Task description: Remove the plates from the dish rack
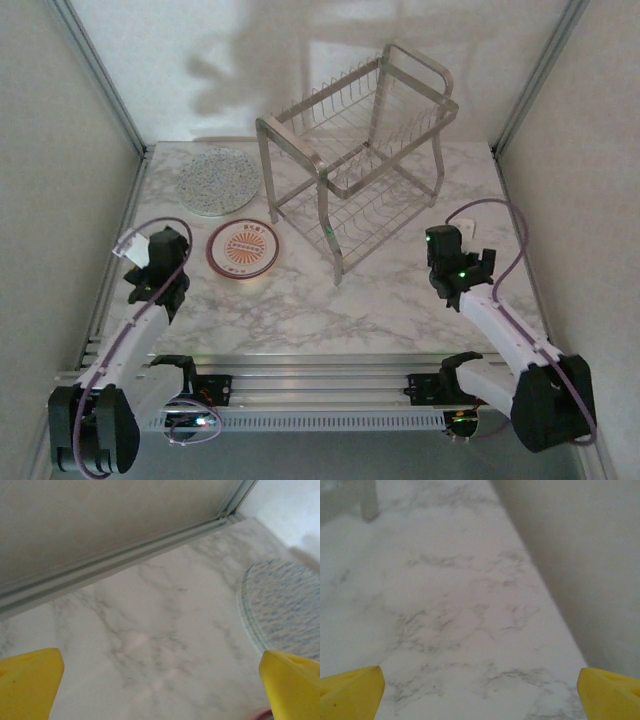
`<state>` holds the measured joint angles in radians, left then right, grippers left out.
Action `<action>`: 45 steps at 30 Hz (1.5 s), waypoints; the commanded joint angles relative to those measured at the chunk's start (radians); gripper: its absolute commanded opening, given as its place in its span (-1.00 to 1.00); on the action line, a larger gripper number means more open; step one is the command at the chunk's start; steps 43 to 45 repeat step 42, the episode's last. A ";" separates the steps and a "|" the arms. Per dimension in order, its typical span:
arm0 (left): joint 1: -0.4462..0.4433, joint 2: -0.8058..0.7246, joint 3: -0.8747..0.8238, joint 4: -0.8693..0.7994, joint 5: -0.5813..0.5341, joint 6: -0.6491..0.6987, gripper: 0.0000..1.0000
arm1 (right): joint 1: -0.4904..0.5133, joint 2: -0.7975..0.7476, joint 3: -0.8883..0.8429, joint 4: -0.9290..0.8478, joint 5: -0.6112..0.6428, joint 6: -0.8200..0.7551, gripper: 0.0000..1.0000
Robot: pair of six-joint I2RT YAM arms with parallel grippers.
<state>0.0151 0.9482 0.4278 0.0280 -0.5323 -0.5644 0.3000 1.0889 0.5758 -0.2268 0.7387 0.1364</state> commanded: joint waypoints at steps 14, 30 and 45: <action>0.077 0.493 -0.191 1.172 0.336 0.398 0.99 | -0.139 0.409 -0.114 0.950 -0.487 -0.173 0.98; 0.021 0.592 -0.235 1.337 0.344 0.472 0.99 | -0.196 0.462 -0.209 1.137 -0.435 -0.080 0.98; 0.002 0.587 -0.255 1.362 0.318 0.488 0.99 | -0.196 0.461 -0.210 1.133 -0.434 -0.080 0.99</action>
